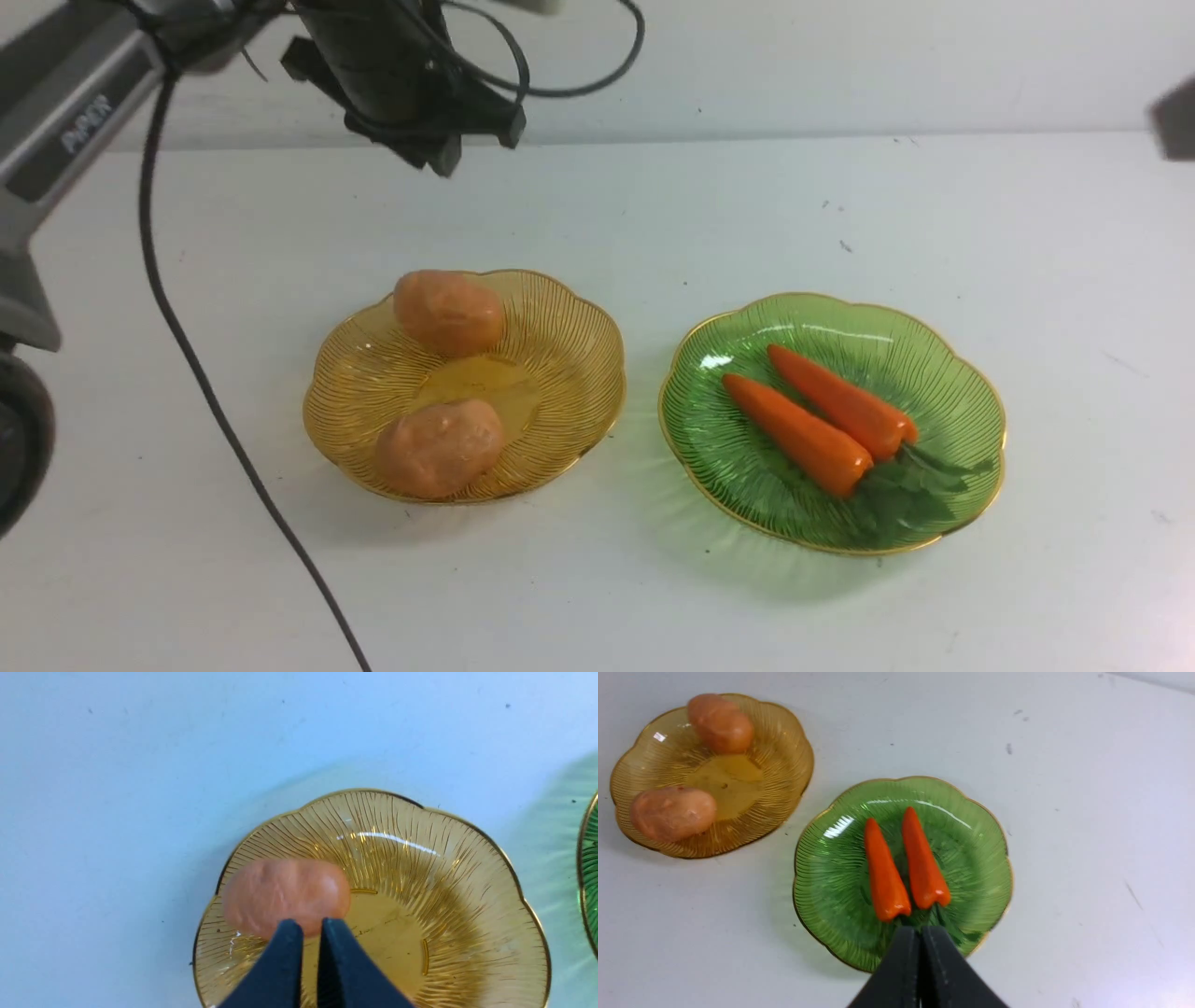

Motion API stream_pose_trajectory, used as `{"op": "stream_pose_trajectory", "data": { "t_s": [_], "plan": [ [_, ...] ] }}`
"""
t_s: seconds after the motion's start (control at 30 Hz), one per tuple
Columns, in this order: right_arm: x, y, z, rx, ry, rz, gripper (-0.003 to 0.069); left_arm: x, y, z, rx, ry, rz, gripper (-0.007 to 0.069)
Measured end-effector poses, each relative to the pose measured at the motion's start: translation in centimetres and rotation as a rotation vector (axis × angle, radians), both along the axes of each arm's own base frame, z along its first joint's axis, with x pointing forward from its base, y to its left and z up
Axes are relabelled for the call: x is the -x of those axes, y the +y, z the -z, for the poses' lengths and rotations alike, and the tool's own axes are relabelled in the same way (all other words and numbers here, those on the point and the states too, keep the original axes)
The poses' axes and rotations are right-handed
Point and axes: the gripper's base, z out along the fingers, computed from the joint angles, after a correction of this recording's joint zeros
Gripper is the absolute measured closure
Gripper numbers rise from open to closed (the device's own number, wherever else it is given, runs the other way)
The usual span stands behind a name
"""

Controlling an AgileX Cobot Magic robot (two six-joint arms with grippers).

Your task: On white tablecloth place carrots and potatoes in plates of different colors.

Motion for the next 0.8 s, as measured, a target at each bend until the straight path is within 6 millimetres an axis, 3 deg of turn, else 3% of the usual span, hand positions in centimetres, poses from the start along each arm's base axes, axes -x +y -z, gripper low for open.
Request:
{"op": "stream_pose_trajectory", "data": {
  "t_s": [0.1,0.2,0.37,0.8],
  "plan": [
    [3.4,-1.1,3.2,-0.073,-0.184,0.004,0.0674,0.3,0.1,-0.5,-0.003,-0.001,0.005,0.0627],
    [3.7,-0.9,6.0,-0.155,-0.336,-0.014,0.0674,0.3,0.1,-0.3,-0.004,0.003,0.005,0.0628],
    [2.8,-0.5,10.0,-0.220,-0.376,-0.013,0.0674,0.3,0.1,-0.3,-0.005,0.004,0.007,0.0628],
    [2.5,-0.4,10.3,-0.212,-0.418,-0.020,0.0674,0.3,0.1,-0.3,-0.007,0.004,0.007,0.0628]
  ]
}}
